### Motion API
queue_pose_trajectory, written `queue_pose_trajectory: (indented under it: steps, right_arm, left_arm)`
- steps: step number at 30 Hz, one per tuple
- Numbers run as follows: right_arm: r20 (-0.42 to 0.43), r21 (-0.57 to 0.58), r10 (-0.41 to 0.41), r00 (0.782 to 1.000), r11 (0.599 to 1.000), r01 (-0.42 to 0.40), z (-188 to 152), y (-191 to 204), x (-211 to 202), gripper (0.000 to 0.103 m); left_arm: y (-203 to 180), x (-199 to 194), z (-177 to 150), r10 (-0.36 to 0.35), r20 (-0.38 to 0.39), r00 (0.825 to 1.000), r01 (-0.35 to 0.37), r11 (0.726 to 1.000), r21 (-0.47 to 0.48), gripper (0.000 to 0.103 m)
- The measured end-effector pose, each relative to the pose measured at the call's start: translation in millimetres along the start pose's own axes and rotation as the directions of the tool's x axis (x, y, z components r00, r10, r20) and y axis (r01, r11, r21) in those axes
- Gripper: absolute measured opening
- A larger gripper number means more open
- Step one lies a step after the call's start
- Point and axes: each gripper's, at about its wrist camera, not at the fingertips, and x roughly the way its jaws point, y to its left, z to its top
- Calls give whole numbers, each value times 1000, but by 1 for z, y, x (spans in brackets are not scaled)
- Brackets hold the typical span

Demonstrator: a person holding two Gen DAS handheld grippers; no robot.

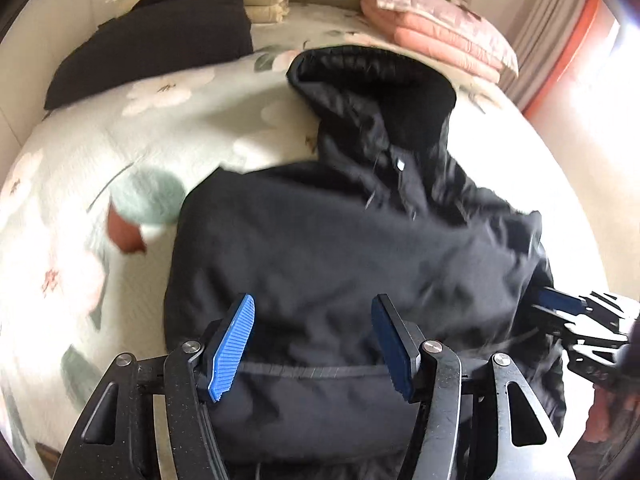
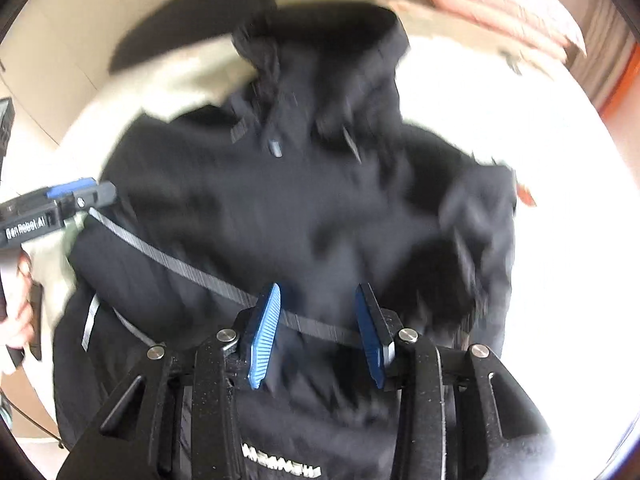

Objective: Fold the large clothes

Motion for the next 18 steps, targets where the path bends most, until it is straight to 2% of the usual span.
queue_pose_trajectory:
  steps: [2,5,7,8,10,13,15,18]
  right_arm:
    - [5,-21,-4,1000,1000,4,18,-1,20,42]
    - [-39,-44,-28,999,999,26,28,-3,64,41]
    - [-70,-34,1,998,999,-4,25,-8,91,40]
    - [-54,-28,16,998,999,-18,25,-11,94,40]
    - [-48,-39,15,999,999,-17,26,-10,93,40]
    - [-61,-18,15,998,1000,-16,30,-13,81,40]
    - [-32,14,26,999,1000,-25,26,-21,54,40]
    - [8,40,-20,1000,999,20,3,-34,8,41]
  left_arm:
    - [-1,18,7,19,-18,1000,-19,1000,-4,63]
    - [6,58,7,66,-72,995,-68,997,-20,63]
    - [12,76,3,67,-96,993,-70,997,-31,63]
    - [11,80,2,76,-99,992,-79,997,-23,63]
    - [5,82,2,109,-100,989,-108,994,17,63]
    - [1,68,0,121,-98,988,-118,992,31,63]
    - [0,48,-6,103,-93,990,-100,994,34,63]
    - [9,15,-24,88,-78,993,-86,996,28,63]
